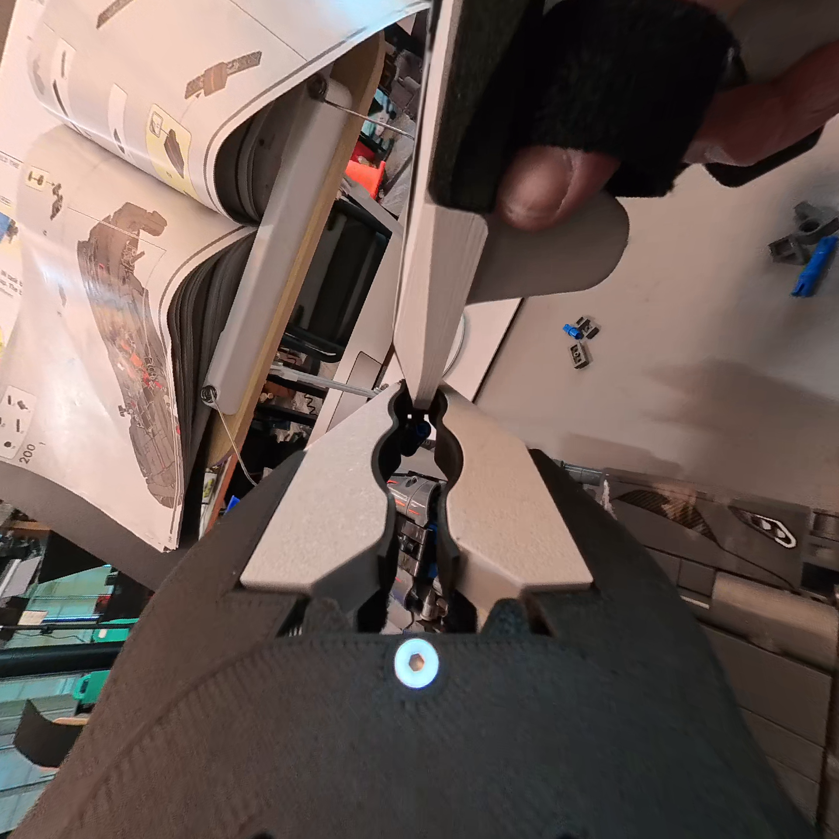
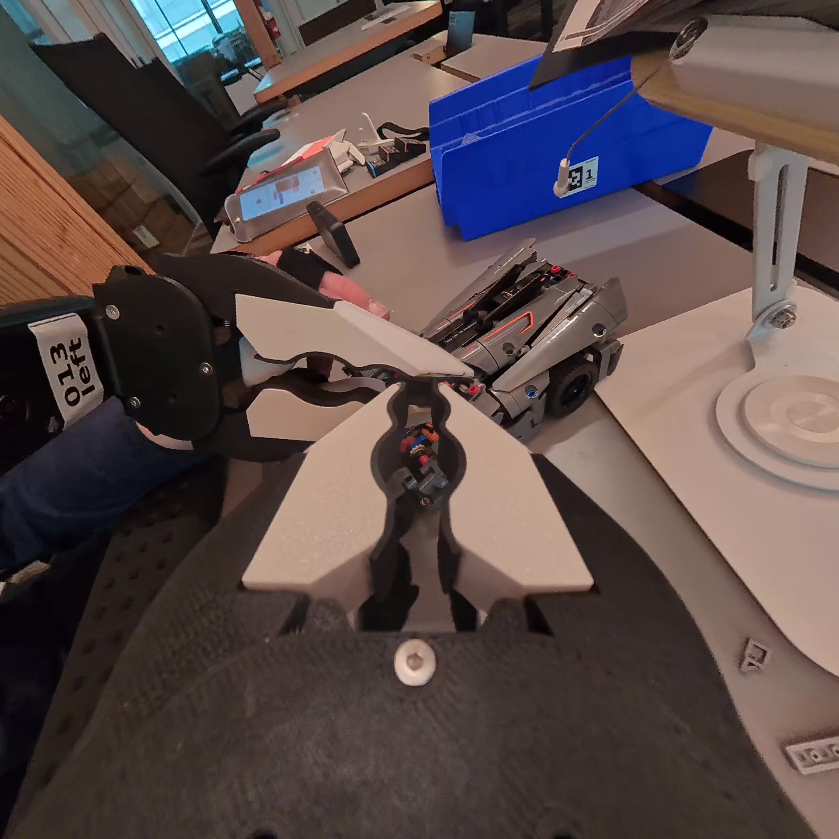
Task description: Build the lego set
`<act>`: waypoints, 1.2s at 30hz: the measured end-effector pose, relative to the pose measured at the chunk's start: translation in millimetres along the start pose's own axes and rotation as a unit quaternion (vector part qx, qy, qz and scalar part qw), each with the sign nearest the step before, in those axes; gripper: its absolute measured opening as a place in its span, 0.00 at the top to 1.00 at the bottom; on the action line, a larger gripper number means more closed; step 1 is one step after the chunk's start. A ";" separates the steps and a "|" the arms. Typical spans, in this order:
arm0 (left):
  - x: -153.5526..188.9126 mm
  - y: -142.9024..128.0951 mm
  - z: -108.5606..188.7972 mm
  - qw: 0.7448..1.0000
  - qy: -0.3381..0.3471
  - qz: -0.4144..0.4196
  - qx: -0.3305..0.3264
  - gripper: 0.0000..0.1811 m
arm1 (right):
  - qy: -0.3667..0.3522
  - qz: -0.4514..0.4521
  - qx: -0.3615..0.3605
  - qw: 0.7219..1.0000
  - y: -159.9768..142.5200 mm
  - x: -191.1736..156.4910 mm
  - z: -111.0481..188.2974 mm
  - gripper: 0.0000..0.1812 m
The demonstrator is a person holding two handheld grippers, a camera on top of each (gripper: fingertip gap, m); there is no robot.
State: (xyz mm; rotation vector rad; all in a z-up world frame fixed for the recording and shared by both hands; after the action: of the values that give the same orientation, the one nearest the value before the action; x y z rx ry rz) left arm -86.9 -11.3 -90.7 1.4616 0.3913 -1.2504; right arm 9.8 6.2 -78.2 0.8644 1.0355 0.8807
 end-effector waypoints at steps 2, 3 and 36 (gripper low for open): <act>-0.1 -0.5 -0.8 1.000 0.000 0.002 0.000 0.97 | -0.017 0.022 -0.007 1.000 0.5 -1.9 -0.7 0.96; -0.2 -0.6 -1.2 1.000 0.000 0.002 -0.001 0.97 | -0.029 0.036 -0.012 0.999 0.9 -3.0 -1.1 0.96; -7.0 6.2 3.2 0.998 0.058 -0.011 0.037 0.96 | -0.056 0.126 0.013 0.990 8.7 -9.2 6.1 0.91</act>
State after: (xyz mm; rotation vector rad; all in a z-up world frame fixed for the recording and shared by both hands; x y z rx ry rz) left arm -86.1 -13.4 -81.1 1.6030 0.4439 -1.2117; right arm 11.6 0.2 -65.7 1.0712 0.8535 1.0194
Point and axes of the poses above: each gripper's, where its closed fingertips meet, z back along the fingers, y out of its top, x = y × z across the jaws, the point moved 8 cm from there along z, back along the fingers, and after that the axes turned 9 degrees about y, right-handed, at the moved point
